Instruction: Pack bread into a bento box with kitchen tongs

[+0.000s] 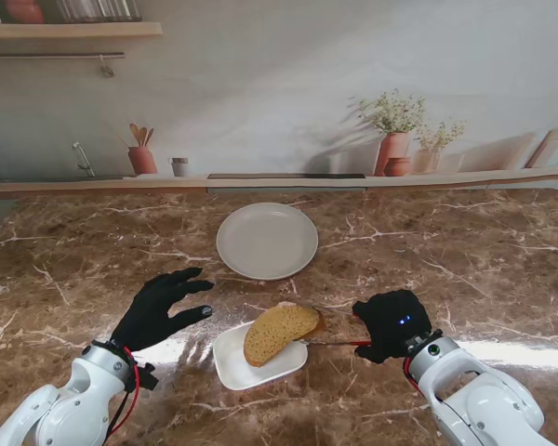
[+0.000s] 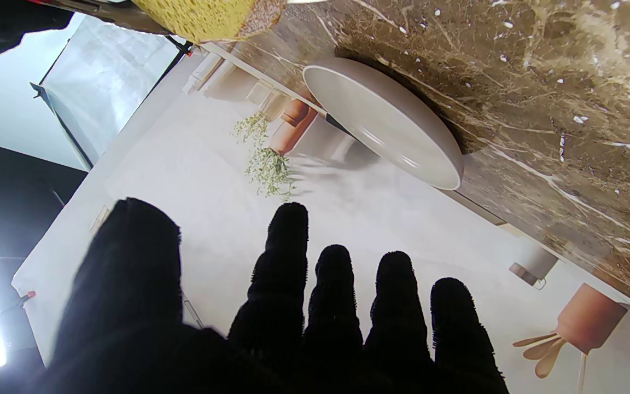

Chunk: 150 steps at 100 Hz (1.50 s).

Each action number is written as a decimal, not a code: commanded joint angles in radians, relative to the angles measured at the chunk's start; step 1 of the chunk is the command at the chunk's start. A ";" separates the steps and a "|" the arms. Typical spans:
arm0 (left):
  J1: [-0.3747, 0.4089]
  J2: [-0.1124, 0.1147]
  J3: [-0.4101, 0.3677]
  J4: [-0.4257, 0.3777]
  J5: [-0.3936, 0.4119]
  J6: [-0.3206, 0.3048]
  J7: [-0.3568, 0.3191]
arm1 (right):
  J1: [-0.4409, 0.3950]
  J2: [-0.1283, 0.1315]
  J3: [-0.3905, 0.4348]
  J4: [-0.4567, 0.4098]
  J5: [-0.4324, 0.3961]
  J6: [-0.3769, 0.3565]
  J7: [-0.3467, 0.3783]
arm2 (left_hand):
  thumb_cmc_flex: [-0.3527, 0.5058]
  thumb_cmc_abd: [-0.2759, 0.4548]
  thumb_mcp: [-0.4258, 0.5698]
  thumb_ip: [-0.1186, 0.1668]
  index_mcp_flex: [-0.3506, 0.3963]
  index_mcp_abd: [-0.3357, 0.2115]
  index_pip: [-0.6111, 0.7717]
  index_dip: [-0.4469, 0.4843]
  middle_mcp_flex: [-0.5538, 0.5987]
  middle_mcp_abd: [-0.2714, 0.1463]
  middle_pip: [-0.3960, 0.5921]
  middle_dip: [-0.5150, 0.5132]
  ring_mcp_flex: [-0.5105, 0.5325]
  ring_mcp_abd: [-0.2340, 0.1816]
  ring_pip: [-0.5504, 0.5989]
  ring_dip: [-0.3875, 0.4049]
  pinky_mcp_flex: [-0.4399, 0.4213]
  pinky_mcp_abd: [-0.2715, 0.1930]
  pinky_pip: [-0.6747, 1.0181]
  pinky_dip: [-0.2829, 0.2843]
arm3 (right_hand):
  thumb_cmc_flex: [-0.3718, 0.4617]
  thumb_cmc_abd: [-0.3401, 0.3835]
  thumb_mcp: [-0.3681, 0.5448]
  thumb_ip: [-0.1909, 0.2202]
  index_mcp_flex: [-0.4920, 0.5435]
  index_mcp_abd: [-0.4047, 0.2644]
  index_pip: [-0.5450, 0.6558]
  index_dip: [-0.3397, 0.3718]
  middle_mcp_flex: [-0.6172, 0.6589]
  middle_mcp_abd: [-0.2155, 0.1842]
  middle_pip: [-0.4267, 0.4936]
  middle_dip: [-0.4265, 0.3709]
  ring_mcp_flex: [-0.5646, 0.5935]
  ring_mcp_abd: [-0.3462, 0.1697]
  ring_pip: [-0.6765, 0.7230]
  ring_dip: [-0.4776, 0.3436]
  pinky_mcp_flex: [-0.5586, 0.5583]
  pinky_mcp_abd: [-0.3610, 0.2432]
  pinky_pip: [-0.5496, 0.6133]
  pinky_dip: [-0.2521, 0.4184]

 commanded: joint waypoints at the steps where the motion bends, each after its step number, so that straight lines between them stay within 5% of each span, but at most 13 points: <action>1: 0.007 -0.001 0.003 0.002 0.003 0.004 0.001 | 0.001 0.006 0.003 0.002 -0.001 -0.007 0.002 | 0.004 0.034 -0.039 0.005 0.014 -0.031 0.005 0.008 0.007 -0.001 -0.010 -0.005 -0.022 -0.038 -0.024 -0.012 -0.010 -0.025 -0.029 -0.001 | 0.149 0.122 0.084 0.016 0.042 -0.174 0.047 -0.018 0.022 -0.009 0.004 0.007 0.044 -0.114 0.057 0.035 0.006 -0.036 0.093 0.034; 54: 0.011 -0.002 0.002 -0.001 0.003 0.006 0.006 | 0.024 0.010 -0.011 -0.003 -0.015 -0.040 0.006 | 0.004 0.035 -0.038 0.005 0.012 -0.032 0.005 0.007 0.007 -0.002 -0.011 -0.005 -0.022 -0.039 -0.024 -0.012 -0.010 -0.024 -0.030 -0.003 | 0.092 0.112 0.058 0.051 0.068 -0.160 -0.003 -0.022 0.018 -0.007 0.004 0.004 0.044 -0.115 0.055 0.039 0.007 -0.040 0.092 0.036; 76: 0.014 -0.003 0.000 -0.003 0.004 0.008 0.009 | 0.029 0.012 -0.014 -0.005 -0.022 -0.047 0.003 | 0.004 0.034 -0.038 0.005 0.008 -0.031 0.003 0.007 0.005 -0.001 -0.013 -0.006 -0.024 -0.038 -0.026 -0.013 -0.010 -0.025 -0.031 -0.003 | 0.063 0.081 -0.003 0.144 0.094 -0.140 -0.171 0.117 -0.004 -0.007 -0.004 0.004 0.044 -0.126 0.035 0.034 0.004 -0.050 0.087 0.038; 81: 0.015 -0.003 -0.001 -0.004 0.004 0.008 0.009 | 0.029 0.012 -0.013 -0.005 -0.021 -0.048 0.004 | 0.004 0.034 -0.039 0.005 0.009 -0.031 0.003 0.007 0.006 -0.003 -0.013 -0.006 -0.023 -0.039 -0.026 -0.013 -0.011 -0.024 -0.032 -0.003 | 0.069 0.071 -0.036 0.160 0.098 -0.137 -0.231 0.215 -0.012 -0.008 -0.004 0.009 0.045 -0.131 0.030 0.035 0.003 -0.055 0.083 0.040; 116: 0.013 -0.003 -0.002 -0.003 0.005 0.004 0.011 | 0.029 0.012 -0.008 -0.006 -0.007 -0.071 0.003 | 0.006 0.034 -0.038 0.005 0.011 -0.032 0.003 0.007 0.007 -0.002 -0.012 -0.006 -0.023 -0.039 -0.026 -0.013 -0.011 -0.022 -0.037 -0.005 | 0.078 0.117 -0.251 0.186 0.081 -0.128 -0.259 0.236 -0.028 -0.012 0.000 0.016 0.045 -0.141 0.030 0.036 0.001 -0.061 0.081 0.042; 139: 0.015 -0.004 -0.004 -0.004 0.008 0.004 0.015 | 0.035 0.011 -0.014 0.000 0.023 -0.084 0.002 | 0.005 0.034 -0.039 0.005 0.012 -0.033 0.004 0.008 0.007 -0.001 -0.011 -0.006 -0.022 -0.040 -0.025 -0.013 -0.011 -0.021 -0.038 -0.004 | -0.009 0.189 -0.027 0.176 0.111 -0.145 -0.242 0.237 -0.007 -0.009 0.005 0.012 0.044 -0.121 0.043 0.036 -0.001 -0.050 0.084 0.050; 150: 0.016 -0.004 -0.005 -0.005 0.008 0.004 0.015 | 0.037 0.013 -0.014 -0.002 0.018 -0.091 0.020 | 0.006 0.033 -0.038 0.005 0.012 -0.031 0.005 0.008 0.008 -0.001 -0.011 -0.005 -0.022 -0.038 -0.025 -0.012 -0.012 -0.021 -0.039 -0.004 | 0.004 0.150 -0.080 0.168 0.089 -0.138 -0.256 0.231 -0.025 -0.009 -0.004 0.011 0.044 -0.127 0.030 0.031 -0.003 -0.057 0.080 0.051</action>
